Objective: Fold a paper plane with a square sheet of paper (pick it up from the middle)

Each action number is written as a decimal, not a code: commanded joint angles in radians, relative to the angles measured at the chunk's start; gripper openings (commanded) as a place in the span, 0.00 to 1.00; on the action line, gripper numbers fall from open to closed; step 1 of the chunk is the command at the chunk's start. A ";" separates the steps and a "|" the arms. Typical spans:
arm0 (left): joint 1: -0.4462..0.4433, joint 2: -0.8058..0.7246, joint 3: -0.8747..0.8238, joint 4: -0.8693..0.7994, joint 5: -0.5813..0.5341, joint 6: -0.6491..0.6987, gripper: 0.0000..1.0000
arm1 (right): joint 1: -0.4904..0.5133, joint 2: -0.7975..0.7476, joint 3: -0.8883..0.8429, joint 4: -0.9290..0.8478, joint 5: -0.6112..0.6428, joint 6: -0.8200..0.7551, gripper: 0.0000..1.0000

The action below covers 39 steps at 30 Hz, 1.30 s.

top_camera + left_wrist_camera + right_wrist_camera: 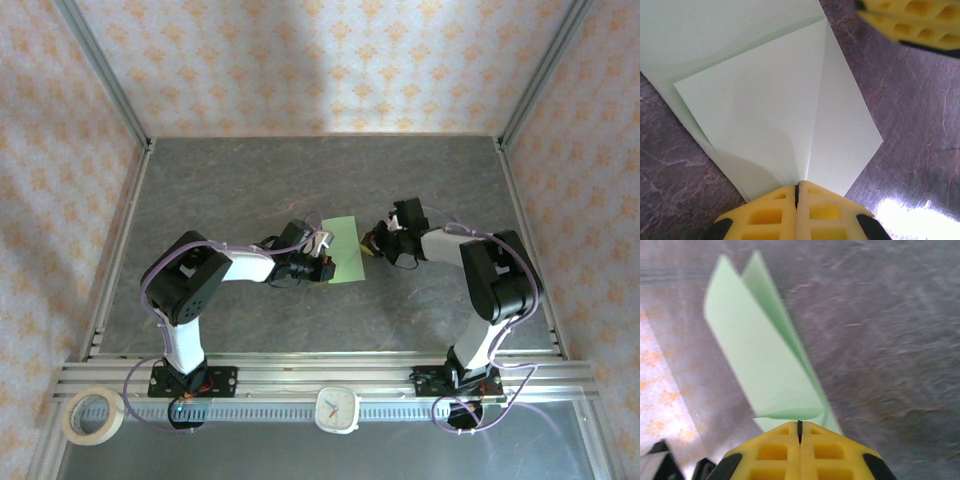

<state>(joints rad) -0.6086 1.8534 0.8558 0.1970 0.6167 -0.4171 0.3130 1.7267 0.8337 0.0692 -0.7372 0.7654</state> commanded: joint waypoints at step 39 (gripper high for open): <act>0.003 0.073 -0.034 -0.288 -0.109 0.051 0.00 | -0.028 -0.011 -0.074 0.237 -0.091 0.026 0.00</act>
<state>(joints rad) -0.6086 1.8557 0.8722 0.1631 0.6125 -0.3931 0.2451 1.7420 0.7685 0.2619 -0.8249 0.7681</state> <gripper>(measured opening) 0.053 0.048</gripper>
